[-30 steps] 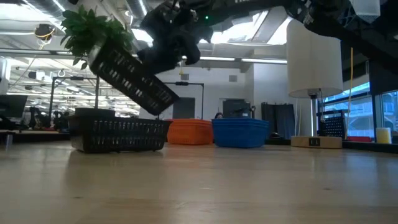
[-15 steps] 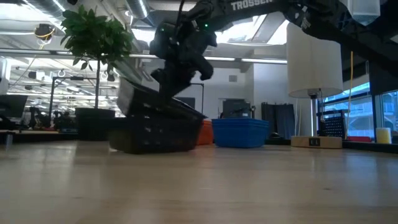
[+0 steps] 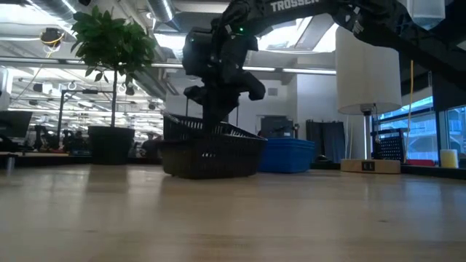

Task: Stack baskets by color
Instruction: Stack the bottom left black bin on the top black bin

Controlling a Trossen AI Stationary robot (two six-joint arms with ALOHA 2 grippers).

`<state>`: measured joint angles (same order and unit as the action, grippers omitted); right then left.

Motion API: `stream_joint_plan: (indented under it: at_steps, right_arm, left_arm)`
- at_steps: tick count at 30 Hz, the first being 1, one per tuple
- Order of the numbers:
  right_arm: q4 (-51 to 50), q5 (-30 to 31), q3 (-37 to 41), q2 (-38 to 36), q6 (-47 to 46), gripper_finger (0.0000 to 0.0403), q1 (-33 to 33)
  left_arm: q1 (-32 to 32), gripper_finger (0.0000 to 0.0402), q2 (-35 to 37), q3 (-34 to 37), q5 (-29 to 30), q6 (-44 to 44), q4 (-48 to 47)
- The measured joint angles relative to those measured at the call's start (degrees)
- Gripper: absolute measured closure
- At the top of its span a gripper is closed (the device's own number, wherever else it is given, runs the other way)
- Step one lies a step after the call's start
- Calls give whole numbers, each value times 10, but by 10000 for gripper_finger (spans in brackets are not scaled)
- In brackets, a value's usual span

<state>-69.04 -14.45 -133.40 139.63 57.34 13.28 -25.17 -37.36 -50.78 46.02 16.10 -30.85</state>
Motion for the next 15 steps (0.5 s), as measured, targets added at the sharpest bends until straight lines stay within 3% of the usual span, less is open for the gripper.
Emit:
stream_joint_plan:
  at_steps: [10, 15]
  right_arm:
    - [1, 13, 0, 0, -17, 310, -3]
    - [0, 13, 0, 0, -16, 316, -8]
  left_arm:
    - [0, 326, 0, 0, -5, 0, 0]
    - [0, 326, 0, 0, -5, -2, 0]
